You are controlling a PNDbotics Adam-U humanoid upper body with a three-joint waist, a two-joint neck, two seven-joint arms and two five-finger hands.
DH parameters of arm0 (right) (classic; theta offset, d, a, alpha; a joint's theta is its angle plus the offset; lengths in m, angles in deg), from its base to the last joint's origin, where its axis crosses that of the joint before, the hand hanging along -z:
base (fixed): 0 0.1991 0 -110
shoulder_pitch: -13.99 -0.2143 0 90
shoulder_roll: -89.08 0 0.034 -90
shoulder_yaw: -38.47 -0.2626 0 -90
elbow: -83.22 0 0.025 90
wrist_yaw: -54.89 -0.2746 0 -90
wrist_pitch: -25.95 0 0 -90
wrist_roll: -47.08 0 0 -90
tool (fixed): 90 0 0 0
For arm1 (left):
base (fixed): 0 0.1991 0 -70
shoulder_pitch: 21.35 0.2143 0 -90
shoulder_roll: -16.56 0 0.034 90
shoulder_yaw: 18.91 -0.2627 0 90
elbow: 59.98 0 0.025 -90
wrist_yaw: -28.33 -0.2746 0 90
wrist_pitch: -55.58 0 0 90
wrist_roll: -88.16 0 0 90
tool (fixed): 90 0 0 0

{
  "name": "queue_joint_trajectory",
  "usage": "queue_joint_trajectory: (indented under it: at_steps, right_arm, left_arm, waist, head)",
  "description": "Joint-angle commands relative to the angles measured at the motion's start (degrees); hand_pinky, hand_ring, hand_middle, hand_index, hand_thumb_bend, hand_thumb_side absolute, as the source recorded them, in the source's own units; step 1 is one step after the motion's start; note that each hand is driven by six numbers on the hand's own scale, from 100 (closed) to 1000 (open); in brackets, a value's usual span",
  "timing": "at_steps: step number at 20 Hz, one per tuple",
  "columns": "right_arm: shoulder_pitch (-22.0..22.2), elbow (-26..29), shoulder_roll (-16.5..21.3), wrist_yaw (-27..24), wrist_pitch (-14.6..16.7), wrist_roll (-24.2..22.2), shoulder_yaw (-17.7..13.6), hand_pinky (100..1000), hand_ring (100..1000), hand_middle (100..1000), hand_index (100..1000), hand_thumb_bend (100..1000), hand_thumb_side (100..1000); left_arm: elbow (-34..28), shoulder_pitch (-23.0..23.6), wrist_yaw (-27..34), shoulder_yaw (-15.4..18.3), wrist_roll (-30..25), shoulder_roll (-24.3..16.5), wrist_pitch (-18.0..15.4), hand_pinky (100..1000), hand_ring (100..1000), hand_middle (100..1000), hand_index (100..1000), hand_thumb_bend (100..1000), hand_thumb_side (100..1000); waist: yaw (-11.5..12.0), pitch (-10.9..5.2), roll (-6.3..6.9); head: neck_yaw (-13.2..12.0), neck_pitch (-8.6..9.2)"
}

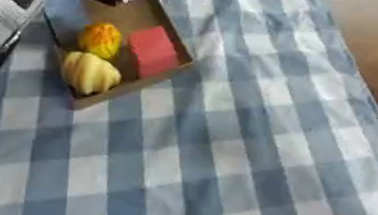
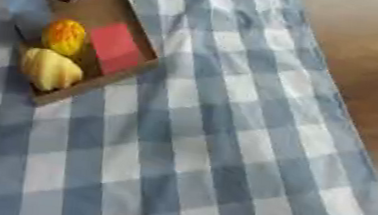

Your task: Pick up objects on the table and place them in the box.

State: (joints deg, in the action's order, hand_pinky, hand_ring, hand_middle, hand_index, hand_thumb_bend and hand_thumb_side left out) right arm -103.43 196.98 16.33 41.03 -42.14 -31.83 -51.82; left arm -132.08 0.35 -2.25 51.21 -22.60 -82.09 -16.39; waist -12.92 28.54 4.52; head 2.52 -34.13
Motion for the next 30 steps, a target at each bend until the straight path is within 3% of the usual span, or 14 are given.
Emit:
queue_joint_trajectory:
  at_steps: [1, 6, 8, 10, 12, 14, 15, 17, 18, 19, 21, 24, 27, 30]
  right_arm:
    - [-0.66, 0.83, 1.13, -0.17, 0.11, -0.06, -0.45, 737, 715, 683, 748, 100, 533]
    - [-0.66, 0.83, 0.72, -0.11, -0.32, -0.27, -0.17, 737, 713, 682, 747, 100, 535]
    - [-0.57, 0.83, 0.53, -0.12, -0.41, -0.35, -0.11, 737, 713, 682, 745, 100, 535]
    - [-0.40, 0.83, 0.47, -0.11, -0.43, -0.35, -0.12, 737, 712, 681, 746, 100, 535]
    - [-0.27, 0.83, 0.40, -0.15, -0.52, -0.35, -0.08, 736, 712, 681, 745, 100, 535]
    - [-0.20, 0.83, 0.37, -0.18, -0.58, -0.38, -0.06, 736, 712, 681, 745, 100, 535]
    - [-0.16, 0.83, 0.35, -0.20, -0.61, -0.40, -0.05, 736, 712, 681, 744, 100, 536]
    - [0.23, 0.83, 0.26, -0.27, -0.84, -0.43, -0.02, 735, 712, 681, 744, 100, 537]
    - [0.43, 0.83, 0.28, -0.30, -0.95, -0.44, -0.03, 735, 712, 681, 744, 100, 537]
    - [0.63, 0.83, 0.33, -0.32, -1.02, -0.41, -0.07, 735, 712, 681, 745, 100, 537]
    - [0.99, 0.83, 0.47, -0.41, -1.08, -0.25, -0.24, 735, 713, 682, 745, 100, 537]
    - [1.48, 0.83, 0.80, -0.61, -1.10, -0.11, -0.37, 735, 714, 682, 745, 100, 536]
    - [2.28, 0.83, 1.20, -0.76, -0.90, 0.02, -0.60, 736, 715, 684, 745, 100, 536]
    - [2.85, 0.83, 1.58, -1.09, -0.72, 0.35, -0.96, 737, 717, 685, 746, 100, 535]
  left_arm:
    - [1.82, -0.88, -1.86, -0.13, -1.72, -0.36, -2.43, 786, 634, 584, 714, 100, 257]
    - [4.15, -0.11, -2.79, -0.20, -3.79, 0.38, -4.58, 807, 671, 622, 741, 100, 298]
    - [5.08, 0.07, -4.77, -0.22, -3.50, 0.47, -4.80, 863, 773, 730, 847, 234, 349]
    - [5.66, 0.15, -7.31, 0.00, -2.90, 0.65, -5.04, 932, 873, 849, 933, 440, 472]
    - [5.88, 0.13, -8.90, 0.33, -2.72, 0.81, -5.24, 969, 936, 935, 987, 745, 575]
    - [5.87, 0.06, -9.90, 0.53, -3.13, 0.90, -5.36, 969, 936, 935, 987, 745, 575]
    - [5.78, 0.02, -10.18, 0.60, -3.37, 0.92, -5.42, 960, 936, 991, 1000, 887, 526]
    - [4.30, -0.20, -10.81, 0.87, -4.11, 0.64, -5.36, 954, 926, 962, 972, 901, 524]
    - [3.09, -0.20, -11.31, 0.98, -4.16, 0.25, -5.14, 948, 915, 924, 938, 884, 548]
    - [1.88, -0.14, -11.60, 1.12, -4.15, -0.09, -4.75, 936, 896, 884, 896, 786, 588]
    - [-1.18, -0.10, -11.52, 1.82, -2.59, -0.79, -2.39, 906, 846, 813, 828, 481, 529]
    - [-8.03, 0.25, -8.76, 2.19, 0.38, -1.85, 1.25, 894, 794, 759, 807, 359, 525]
    - [-19.72, 2.02, -5.03, 3.40, 4.54, -4.50, 4.12, 884, 763, 736, 788, 275, 524]
    - [-35.29, 5.89, 2.70, 8.81, 11.10, -7.36, 7.09, 870, 731, 706, 768, 187, 446]
  waist:
    - [-0.19, -1.18, -0.26]
    - [-0.27, -1.00, -0.25]
    - [-0.41, -1.04, -0.26]
    - [-0.46, -1.13, -0.28]
    - [-0.43, -1.32, -0.26]
    - [-0.38, -1.42, -0.25]
    - [-0.33, -1.51, -0.25]
    - [0.09, -2.04, -0.31]
    - [0.33, -2.32, -0.34]
    - [0.56, -2.56, -0.36]
    - [1.17, -3.13, -0.49]
    - [2.20, -4.07, -0.82]
    - [3.78, -5.18, -1.21]
    - [5.83, -6.33, -1.85]
  head:
    - [-0.22, 0.75]
    - [0.05, 0.63]
    - [0.01, 0.64]
    - [-0.06, 0.70]
    - [0.00, 0.66]
    - [0.08, 0.63]
    - [0.16, 0.54]
    - [0.68, -0.14]
    - [0.93, -0.42]
    - [1.14, -0.64]
    - [1.70, -1.11]
    - [2.60, -1.91]
    - [4.14, -3.03]
    - [5.72, -4.24]
